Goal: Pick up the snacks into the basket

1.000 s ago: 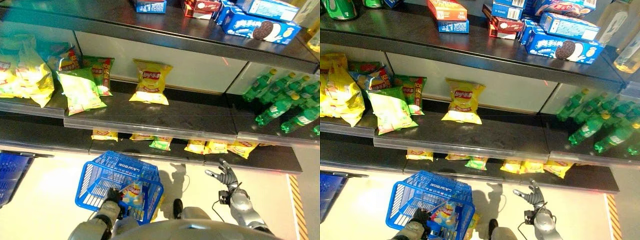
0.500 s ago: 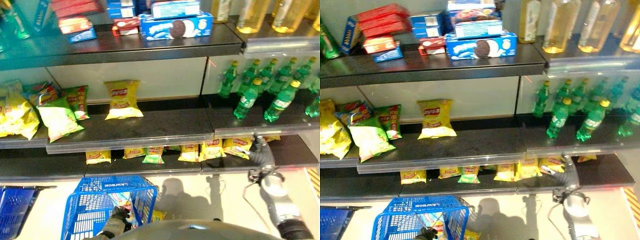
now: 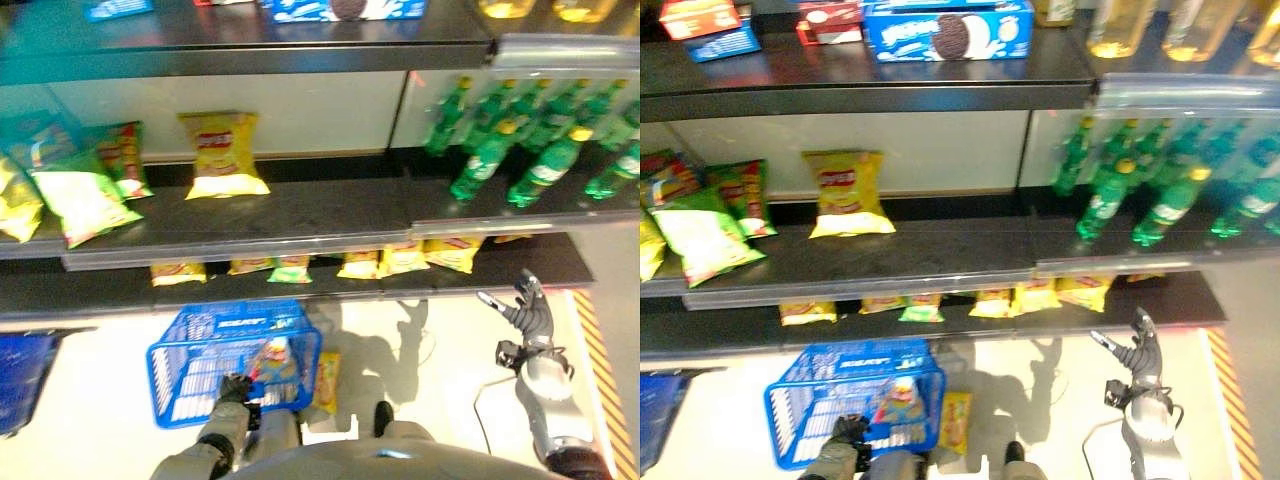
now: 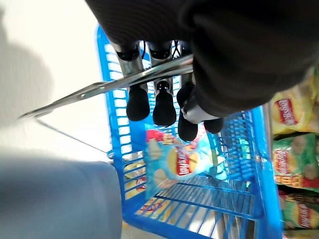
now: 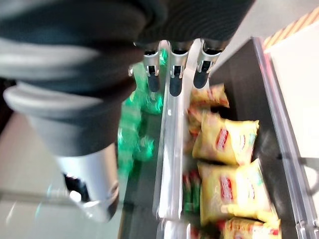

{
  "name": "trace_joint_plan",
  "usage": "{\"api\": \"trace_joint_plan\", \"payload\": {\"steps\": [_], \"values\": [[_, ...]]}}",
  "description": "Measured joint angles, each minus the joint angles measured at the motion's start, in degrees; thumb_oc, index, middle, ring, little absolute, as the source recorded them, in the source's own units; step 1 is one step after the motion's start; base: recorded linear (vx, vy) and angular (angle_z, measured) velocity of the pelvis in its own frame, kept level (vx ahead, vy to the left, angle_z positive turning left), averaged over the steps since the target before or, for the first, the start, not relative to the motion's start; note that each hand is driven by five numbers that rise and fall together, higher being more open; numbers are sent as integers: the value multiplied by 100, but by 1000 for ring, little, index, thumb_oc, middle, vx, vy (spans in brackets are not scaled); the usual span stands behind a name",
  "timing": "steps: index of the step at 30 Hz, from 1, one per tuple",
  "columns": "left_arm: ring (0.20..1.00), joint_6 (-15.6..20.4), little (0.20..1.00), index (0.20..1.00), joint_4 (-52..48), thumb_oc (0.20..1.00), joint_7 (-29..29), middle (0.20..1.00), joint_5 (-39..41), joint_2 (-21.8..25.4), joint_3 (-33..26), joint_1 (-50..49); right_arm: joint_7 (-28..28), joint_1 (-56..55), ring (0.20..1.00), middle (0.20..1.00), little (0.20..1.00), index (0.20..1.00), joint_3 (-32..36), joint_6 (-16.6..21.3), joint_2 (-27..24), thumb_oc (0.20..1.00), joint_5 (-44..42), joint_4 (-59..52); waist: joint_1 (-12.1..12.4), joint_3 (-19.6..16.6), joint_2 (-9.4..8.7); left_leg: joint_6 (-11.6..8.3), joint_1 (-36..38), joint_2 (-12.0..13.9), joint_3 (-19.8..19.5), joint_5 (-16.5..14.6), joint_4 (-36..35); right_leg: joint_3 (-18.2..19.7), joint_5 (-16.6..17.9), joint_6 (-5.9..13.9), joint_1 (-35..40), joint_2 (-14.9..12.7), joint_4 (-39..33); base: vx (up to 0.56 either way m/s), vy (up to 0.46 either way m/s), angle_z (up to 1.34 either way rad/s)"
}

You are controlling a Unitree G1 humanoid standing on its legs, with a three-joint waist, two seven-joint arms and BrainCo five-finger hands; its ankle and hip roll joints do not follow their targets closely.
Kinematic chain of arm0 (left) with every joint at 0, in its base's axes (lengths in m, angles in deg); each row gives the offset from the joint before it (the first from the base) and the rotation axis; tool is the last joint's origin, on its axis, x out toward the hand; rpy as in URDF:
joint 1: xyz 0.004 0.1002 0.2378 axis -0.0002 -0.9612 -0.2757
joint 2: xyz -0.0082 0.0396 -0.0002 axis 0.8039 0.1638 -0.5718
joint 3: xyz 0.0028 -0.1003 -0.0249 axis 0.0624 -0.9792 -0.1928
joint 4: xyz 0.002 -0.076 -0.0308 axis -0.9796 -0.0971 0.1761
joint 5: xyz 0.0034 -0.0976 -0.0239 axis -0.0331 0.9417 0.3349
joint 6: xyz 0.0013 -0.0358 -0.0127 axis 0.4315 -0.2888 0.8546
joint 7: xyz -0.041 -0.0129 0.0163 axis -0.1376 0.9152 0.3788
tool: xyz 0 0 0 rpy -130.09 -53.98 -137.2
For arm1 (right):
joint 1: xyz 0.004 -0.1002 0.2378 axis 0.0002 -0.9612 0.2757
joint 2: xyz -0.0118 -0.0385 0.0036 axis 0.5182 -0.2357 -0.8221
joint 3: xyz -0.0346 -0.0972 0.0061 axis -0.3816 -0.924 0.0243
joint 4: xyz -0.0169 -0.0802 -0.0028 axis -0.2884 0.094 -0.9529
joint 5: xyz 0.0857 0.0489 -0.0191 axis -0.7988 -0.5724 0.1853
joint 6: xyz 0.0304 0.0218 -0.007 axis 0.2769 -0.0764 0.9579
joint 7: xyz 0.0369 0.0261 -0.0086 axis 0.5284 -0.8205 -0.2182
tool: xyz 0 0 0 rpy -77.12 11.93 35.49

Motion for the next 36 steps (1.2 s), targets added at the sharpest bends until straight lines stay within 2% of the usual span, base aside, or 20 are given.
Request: {"api": "trace_joint_plan", "payload": {"steps": [1, 3, 4, 6, 8, 9, 11, 13, 15, 17, 18, 20, 22, 24, 25, 28, 29, 30, 32, 36], "values": [[200, -44, 200, 200, 78, 200, 7, 200, 1, 20, 1, 32, -3, 57, 1000, 1000, 1000, 1000, -50, -12, 62, 1000, 3, 62, 39, 38, 19, 43, 137, 107, 5, -30, 10, -71, -48, -11, -12, 58, 440, 171, -15, 6], [200, -110, 200, 200, 145, 200, 25, 200, -59, 41, 165, 89, -7, 51, 1000, 1000, 1000, 1000, -52, 0, 116, 1000, 55, 123, -29, 126, 52, 71, 360, 268, 27, -107, -21, -227, -225, 246, -297, 48, 1489, 161, -37, 19], [200, -117, 200, 200, 124, 200, 70, 200, -90, 67, 264, 44, -4, 34, 1000, 1000, 1000, 1000, -58, -13, 171, 1000, 62, 168, -111, 136, 32, 123, 575, 330, 38, -98, -187, -347, -132, 294, -615, 6, 2379, 135, -103, 30], [200, -132, 200, 200, 70, 200, 74, 200, -109, 105, 365, 19, 34, 37, 1000, 1000, 1000, 1000, -11, -12, 185, 1000, 93, 188, -145, 148, 4, 157, 913, 423, 127, -3, -479, -479, -53, 302, -872, -144, 2982, 133, -176, 9], [200, -138, 200, 200, 71, 200, 70, 200, -116, 139, 376, 67, 103, 51, 1000, 1000, 1000, 1000, -2, -9, 186, 1000, 111, 118, -147, 51, -107, 100, 908, 443, 137, 57, -648, -795, -257, 83, -864, -369, 2293, 127, -232, 1], [200, -133, 200, 200, 81, 200, 61, 200, -132, 227, 375, 114, 140, 125, 1000, 1000, 1000, 1000, 2, -3, 188, 1000, 109, 109, -142, 2, -188, 55, 893, 446, 91, 152, -750, -860, -178, 115, -766, -436, 1100, 123, -180, 6], [200, -135, 200, 200, 75, 200, 47, 200, -181, 276, 370, 120, 174, 168, 1000, 1000, 1000, 1000, 5, -6, 194, 1000, 108, 124, -147, -23, -236, 10, 912, 462, 45, 183, -805, -832, -43, 194, -647, -496, 364, 190, -229, 14], [200, -153, 200, 200, 95, 200, 40, 200, -197, 329, 362, 23, 216, 184, 1000, 1000, 1000, 1000, 0, -8, 203, 1000, 108, 103, -239, -83, -318, -143, 1021, 419, -249, 151, -897, -436, 409, 418, -432, -488, -513, 274, -314, 32], [200, -159, 200, 200, 111, 200, 57, 200, -287, 381, 361, -38, 225, 176, 1000, 1000, 1000, 1000, 2, -15, 206, 1000, 107, 161, -290, -121, -352, -264, 1095, 458, -543, 59, -991, -152, 642, 543, -552, -551, -565, 218, -286, 33], [200, -165, 200, 200, 115, 200, 72, 200, -308, 562, 349, -167, 238, 123, 1000, 1000, 1000, 1000, 0, -17, 218, 1000, 109, 222, -320, -244, -610, -578, 1216, 461, -680, 65, -1115, 44, 704, 519, -439, -631, -528, 179, -288, 58], [200, -161, 200, 200, 145, 200, 105, 200, -336, 532, 365, -258, 253, 146, 1000, 1000, 1000, 1000, 8, -56, 136, 1000, 107, 432, -415, -310, -428, -758, 1316, 719, -770, 4, -1111, 8, 904, 211, -256, -384, -504, 103, -179, 54], [200, -174, 200, 200, 108, 200, 170, 200, -392, 277, 337, -325, 270, 167, 1000, 1000, 1000, 1000, 29, -76, -134, 1000, 132, 429, -409, -380, -24, -900, 1300, 1077, -607, 45, -1035, -83, 883, 27, -168, -2, -520, 116, -327, 30], [200, -157, 200, 200, 89, 200, 183, 200, -402, 63, 356, -323, 261, 296, 1000, 1000, 1000, 1000, 28, -106, -403, 1000, 172, 404, -428, -337, 207, -945, 1195, 1238, -592, 111, -891, -174, 808, -64, -172, 184, -519, 63, -333, 15], [200, -142, 200, 200, 72, 200, 168, 200, -389, -64, 352, -309, 253, 347, 1000, 1000, 1000, 1000, 29, -125, -517, 1000, 178, 250, -446, -308, 324, -997, 970, 1282, -653, 193, -711, -241, 737, -108, -205, 240, -513, -48, -268, 16], [200, -122, 200, 200, 60, 200, 155, 200, -392, -88, 369, -299, 246, 337, 1000, 1000, 1000, 1000, 33, -125, -539, 1000, 179, 146, -506, -265, 303, -1017, 943, 1300, -656, 203, -722, -264, 727, -124, -228, 221, -518, -136, -263, 43], [200, -22, 200, 200, -76, 200, 41, 200, -387, -145, 539, -44, 208, 323, 1000, 1000, 1000, 1000, 178, -105, -605, 1000, 180, -202, -657, 25, 562, -1092, 324, 1390, -639, 364, -513, -415, 699, -225, -527, 404, -420, -195, -125, 60], [200, 1, 200, 200, -141, 200, 30, 200, -387, -159, 611, 68, 209, 314, 1000, 1000, 1000, 1000, 263, -107, -629, 1000, 180, -229, -721, 115, 564, -1080, 182, 1368, -634, 447, -525, -478, 702, -231, -594, 332, -412, -194, -101, 103], [200, 17, 200, 200, -189, 200, 18, 200, -393, -230, 657, 229, 237, 350, 1000, 1000, 1000, 1000, 367, -106, -715, 1000, 180, -244, -743, 318, 696, -1003, -40, 1291, -407, 655, -543, -567, 722, -223, -650, 341, -404, -191, -114, 99], [200, 47, 200, 200, -252, 200, 10, 200, -390, -317, 793, 419, 274, 314, 1000, 1000, 1000, 1000, 475, -112, -851, 1000, 179, -296, -791, 472, 741, -789, -248, 1183, 134, 808, -684, -676, 702, -263, -845, 226, -359, -107, -84, 59], [200, 63, 200, 200, -281, 200, -24, 200, -313, -295, 721, 369, 279, 414, 1000, 1000, 1000, 1000, 418, -113, -847, 1000, 183, -462, -656, 590, 809, -796, -323, 1145, 155, 729, -934, -598, 705, -268, -1206, 199, -80, -52, -56, -8]]}}
